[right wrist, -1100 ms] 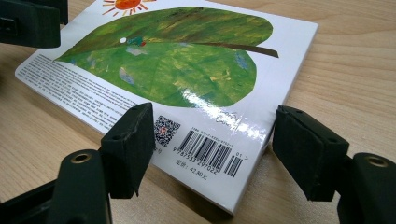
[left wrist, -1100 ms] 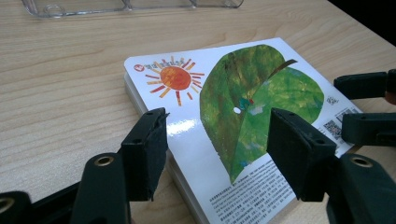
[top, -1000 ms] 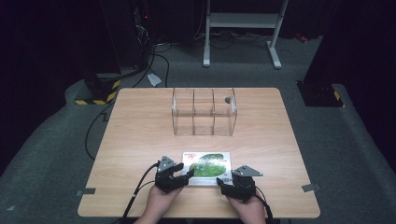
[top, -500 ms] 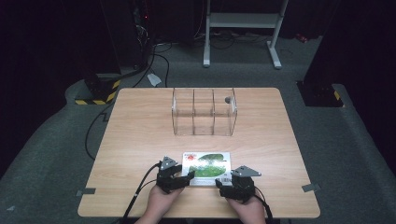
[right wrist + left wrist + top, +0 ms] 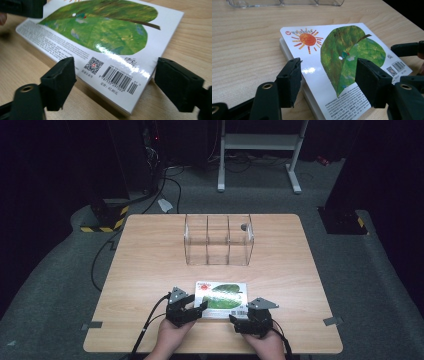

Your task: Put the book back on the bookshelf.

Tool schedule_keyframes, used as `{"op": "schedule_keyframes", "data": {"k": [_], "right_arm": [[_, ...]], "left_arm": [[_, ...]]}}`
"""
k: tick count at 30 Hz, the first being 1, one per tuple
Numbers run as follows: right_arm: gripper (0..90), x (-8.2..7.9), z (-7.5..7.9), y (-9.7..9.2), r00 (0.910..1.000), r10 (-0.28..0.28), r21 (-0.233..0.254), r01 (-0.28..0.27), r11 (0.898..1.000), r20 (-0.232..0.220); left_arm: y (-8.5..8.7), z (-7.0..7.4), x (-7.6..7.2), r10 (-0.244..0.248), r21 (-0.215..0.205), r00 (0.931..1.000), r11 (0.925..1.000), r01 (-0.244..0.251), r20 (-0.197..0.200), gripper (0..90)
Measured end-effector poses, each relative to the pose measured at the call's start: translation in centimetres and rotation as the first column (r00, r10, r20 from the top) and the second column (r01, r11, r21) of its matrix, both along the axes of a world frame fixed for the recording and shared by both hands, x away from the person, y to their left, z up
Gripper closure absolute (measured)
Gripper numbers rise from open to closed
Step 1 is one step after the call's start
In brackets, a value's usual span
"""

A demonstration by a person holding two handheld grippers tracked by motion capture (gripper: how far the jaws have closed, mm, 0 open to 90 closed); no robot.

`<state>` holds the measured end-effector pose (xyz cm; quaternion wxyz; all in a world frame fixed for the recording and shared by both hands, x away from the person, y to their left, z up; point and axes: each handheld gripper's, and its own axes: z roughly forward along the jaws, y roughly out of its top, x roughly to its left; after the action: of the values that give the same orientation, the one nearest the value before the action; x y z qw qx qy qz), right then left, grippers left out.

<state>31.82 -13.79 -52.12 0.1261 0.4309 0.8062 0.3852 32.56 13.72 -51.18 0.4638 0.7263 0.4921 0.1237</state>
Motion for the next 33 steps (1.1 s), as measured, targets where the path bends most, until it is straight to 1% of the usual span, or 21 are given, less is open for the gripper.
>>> {"op": "schedule_keyframes", "data": {"k": [1, 2, 3, 4, 5, 10, 11, 12, 14, 15, 17, 18, 20, 21, 22, 23, 24, 25, 31, 33], "right_arm": [[13.5, 0.0, 0.0, 0.1, 1.0, 0.001, -0.01, -0.001, 1.0, 0.005], [13.5, 0.0, 0.0, 0.1, 1.0, 0.001, -0.01, -0.001, 1.0, 0.005], [11.6, 0.0, 0.0, 0.3, 0.9999, 0.007, -0.026, -0.007, 1.0, 0.01], [11.2, -0.1, 0.0, 0.3, 0.9999, 0.008, -0.032, -0.008, 0.999, 0.01], [11.0, -0.1, 0.0, 0.4, 0.9999, 0.009, -0.035, -0.009, 0.999, 0.009], [10.7, -0.1, 0.0, 0.4, 0.9999, 0.012, -0.035, -0.012, 0.999, 0.009], [9.9, -0.2, 0.0, 0.4, 0.9999, 0.015, -0.034, -0.015, 0.999, 0.009], [9.9, -0.2, 0.0, 0.4, 0.9999, 0.015, -0.034, -0.015, 0.999, 0.009], [9.8, -0.1, -0.1, 0.4, 0.9995, 0.026, -0.038, -0.025, 0.999, 0.021], [9.8, -0.2, 0.0, 0.4, 0.9996, 0.023, -0.031, -0.022, 0.999, 0.018], [9.9, -0.3, 0.0, 0.4, 0.9993, 0.027, -0.037, -0.026, 0.999, 0.025], [9.9, -0.3, 0.0, 0.4, 0.9993, 0.027, -0.037, -0.026, 0.999, 0.025], [9.9, -0.4, -0.1, 0.5, 0.9989, 0.028, -0.054, -0.026, 0.998, 0.039], [10.2, -0.5, -0.1, 0.6, 0.9979, 0.032, -0.066, -0.028, 0.997, 0.057], [10.2, -0.5, -0.1, 0.6, 0.9979, 0.032, -0.066, -0.028, 0.997, 0.057], [11.8, -0.7, 0.0, 0.6, 0.9969, 0.019, -0.068, -0.013, 0.998, 0.077], [11.8, -0.7, 0.0, 0.6, 0.9969, 0.019, -0.068, -0.013, 0.998, 0.077], [11.9, -0.7, 0.0, 0.6, 0.996, 0.006, -0.065, 0.0, 0.998, 0.089], [14.1, -0.8, 0.0, 0.6, 0.996, 0.0, -0.062, 0.005, 0.998, 0.089], [15.6, -0.8, 0.0, 0.5, 0.9961, -0.004, -0.057, 0.009, 0.998, 0.088]], "left_arm": [[0.0, 0.3, -0.2, -0.001, -0.009, 0.9998, 1.0, 0.001, 0.019, 38.1], [0.0, 0.3, -0.2, -0.001, -0.009, 0.9998, 1.0, 0.001, 0.019, 38.1], [0.1, 0.6, -0.3, -0.007, -0.012, 0.9992, 0.9999, 0.008, 0.04, 38.3], [0.1, 0.6, -0.3, -0.007, -0.012, 0.9992, 0.9999, 0.008, 0.04, 38.4], [0.1, 0.8, -0.4, -0.007, -0.011, 0.9987, 0.9999, 0.008, 0.05, 38.4], [0.0, 1.1, -0.4, -0.009, -0.017, 0.9977, 0.9998, 0.01, 0.067, 38.4], [0.0, 1.3, -0.4, -0.009, -0.016, 0.9967, 0.9998, 0.011, 0.081, 38.4], [0.0, 1.3, -0.4, -0.009, -0.016, 0.9967, 0.9998, 0.011, 0.081, 38.4], [-0.1, 1.6, -0.4, -0.015, -0.01, 0.9955, 0.9998, 0.016, 0.094, 38.4], [-0.1, 1.7, -0.4, -0.01, -0.019, 0.9954, 0.9997, 0.012, 0.096, 38.7], [-0.1, 2.0, -0.4, -0.012, -0.03, 0.9939, 0.9994, 0.016, 0.109, 38.8], [-0.1, 2.0, -0.4, -0.012, -0.03, 0.9939, 0.9994, 0.016, 0.109, 39.1], [-0.1, 2.2, -0.5, -0.015, -0.036, 0.9932, 0.9992, 0.019, 0.115, 39.3], [-0.1, 2.3, -0.6, -0.018, -0.04, 0.9924, 0.9989, 0.023, 0.121, 39.6], [-0.1, 2.3, -0.6, -0.018, -0.04, 0.9924, 0.9989, 0.023, 0.121, 39.7], [-0.2, 2.4, -0.8, -0.023, -0.033, 0.9915, 0.9991, 0.027, 0.128, 39.8], [-0.2, 2.4, -0.8, -0.023, -0.033, 0.9915, 0.9991, 0.027, 0.128, 39.8], [-0.2, 2.4, -0.8, -0.026, -0.028, 0.9905, 0.9991, 0.03, 0.135, 39.8], [0.0, 2.1, -0.6, -0.029, -0.03, 0.9926, 0.999, 0.032, 0.118, 39.8], [0.3, 1.9, -0.5, -0.025, -0.027, 0.994, 0.9992, 0.028, 0.107, 39.5]]}}
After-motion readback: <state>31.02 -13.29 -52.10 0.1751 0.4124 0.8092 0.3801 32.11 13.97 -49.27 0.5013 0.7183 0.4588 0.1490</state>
